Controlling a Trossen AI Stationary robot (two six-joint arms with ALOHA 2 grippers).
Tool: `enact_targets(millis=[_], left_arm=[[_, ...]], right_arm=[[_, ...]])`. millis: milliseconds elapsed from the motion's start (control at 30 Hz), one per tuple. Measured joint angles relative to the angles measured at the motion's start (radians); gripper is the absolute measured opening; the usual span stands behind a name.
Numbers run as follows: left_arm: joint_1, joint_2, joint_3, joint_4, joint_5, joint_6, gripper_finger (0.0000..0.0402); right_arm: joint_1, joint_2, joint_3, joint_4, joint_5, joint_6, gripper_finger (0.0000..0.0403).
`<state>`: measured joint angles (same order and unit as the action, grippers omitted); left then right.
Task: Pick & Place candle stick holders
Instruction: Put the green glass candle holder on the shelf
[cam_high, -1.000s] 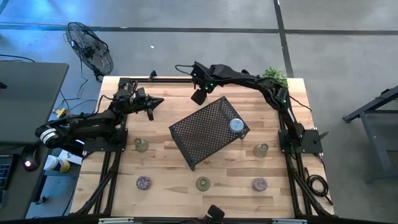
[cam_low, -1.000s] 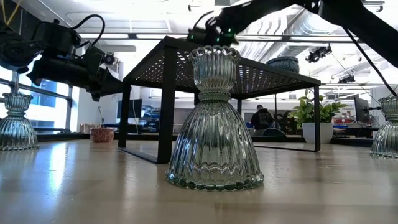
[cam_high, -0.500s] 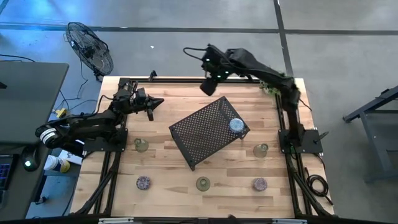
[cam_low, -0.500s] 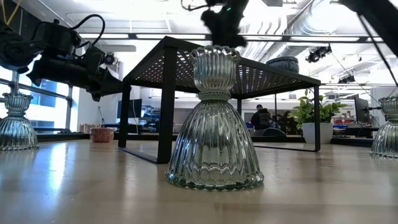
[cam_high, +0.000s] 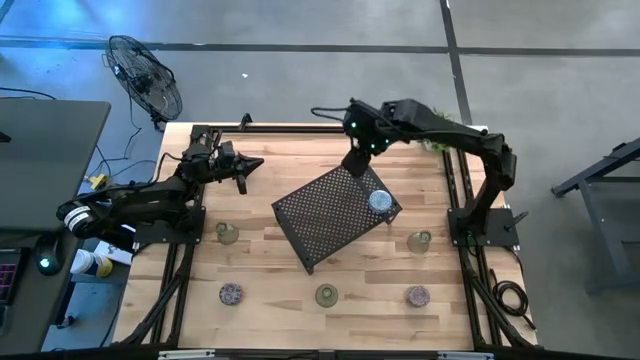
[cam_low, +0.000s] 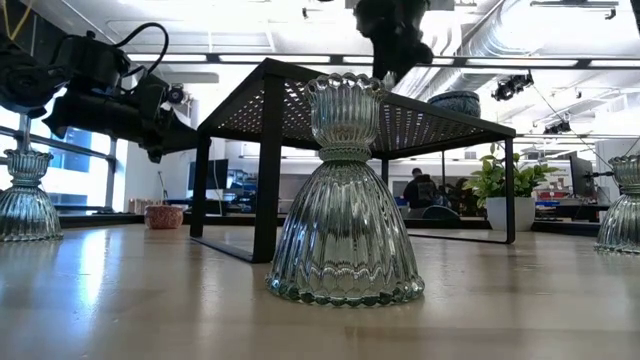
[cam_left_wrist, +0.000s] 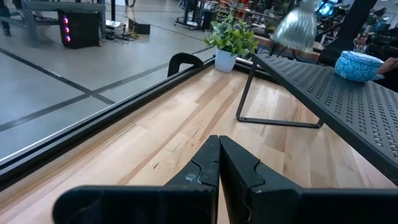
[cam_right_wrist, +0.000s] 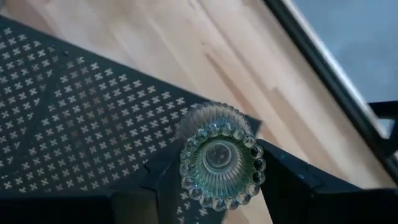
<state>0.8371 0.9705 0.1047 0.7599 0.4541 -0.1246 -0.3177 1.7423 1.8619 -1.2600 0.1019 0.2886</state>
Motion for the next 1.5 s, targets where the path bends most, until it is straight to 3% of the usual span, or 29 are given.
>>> enact_targets(millis=[233,1500], left_arm=[[0.0,0.0,0.0,0.001,0.0,0.0,0.0],[0.0,0.0,0.0,0.001,0.001,0.0,0.0]], right_arm=[[-0.001,-0.011,-0.099,0.046,-0.035,-0.009,0.017],[-0.003,-0.011,-0.096,0.006,-0.038,-0.035,0.0179]])
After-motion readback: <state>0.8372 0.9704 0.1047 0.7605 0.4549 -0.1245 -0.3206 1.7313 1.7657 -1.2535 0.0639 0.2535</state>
